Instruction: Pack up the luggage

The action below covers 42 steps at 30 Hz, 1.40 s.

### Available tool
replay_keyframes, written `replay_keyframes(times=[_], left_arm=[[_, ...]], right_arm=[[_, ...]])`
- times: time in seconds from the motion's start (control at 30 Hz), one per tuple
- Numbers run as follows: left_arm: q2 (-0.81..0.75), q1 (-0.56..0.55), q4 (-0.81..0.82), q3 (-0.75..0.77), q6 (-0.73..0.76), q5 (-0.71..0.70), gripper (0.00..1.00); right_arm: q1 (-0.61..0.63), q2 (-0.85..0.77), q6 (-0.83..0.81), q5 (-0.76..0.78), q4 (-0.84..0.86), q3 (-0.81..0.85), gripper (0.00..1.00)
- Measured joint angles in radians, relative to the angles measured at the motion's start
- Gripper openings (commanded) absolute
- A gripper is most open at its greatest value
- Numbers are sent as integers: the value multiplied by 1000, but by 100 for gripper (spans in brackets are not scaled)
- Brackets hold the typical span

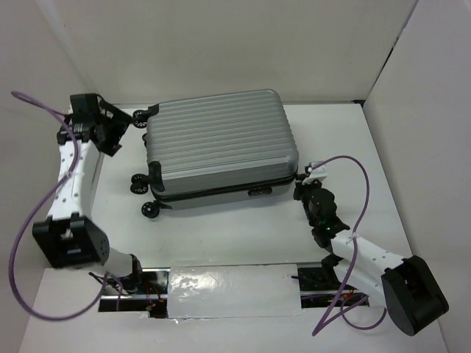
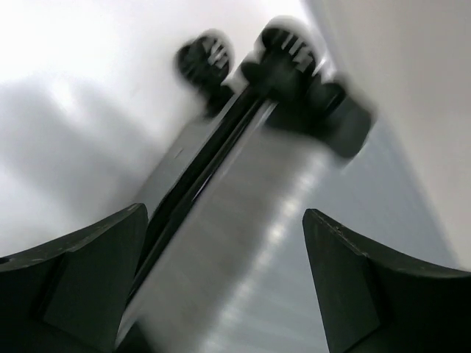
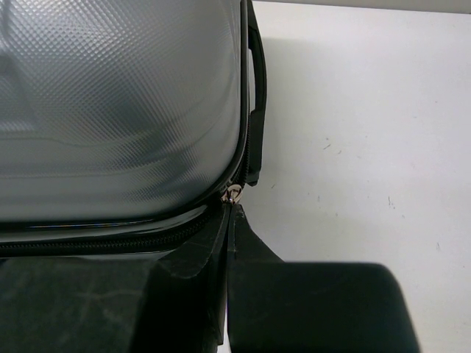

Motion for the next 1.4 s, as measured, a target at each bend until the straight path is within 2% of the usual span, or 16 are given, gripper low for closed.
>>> replay_keyframes(times=[0.17,0.23,0.4,0.6,0.93,1.1,1.23,1.37,1.4], left_arm=[[-362,1,-109,-323,14,5,100],[-482,6,-164,-406,-12,-2,100],[-646,9,-227,-434,-99,-43,100],[-710,9,-201,-517,-218,-15,100],[-614,-58,-175,-589,-348,21,100],[-599,-92,-137,-594,-396,-2,92],[-557,-105,-117,-607,-407,-26,79],[-519,-109,-106,-634,-425,-35,61],[-513,-109,-100,-637,-431,-32,46]], right_arm=[[15,14,-2,27,16,2,0],[19,16,-2,34,18,2,0],[31,16,-1,52,20,1,0],[34,11,-1,56,21,-4,0],[43,4,-1,64,23,-6,0],[43,-3,-2,64,17,-6,0],[43,-9,-2,65,10,-6,0],[47,-13,-2,69,7,-6,0],[50,-14,-3,71,5,-6,0]])
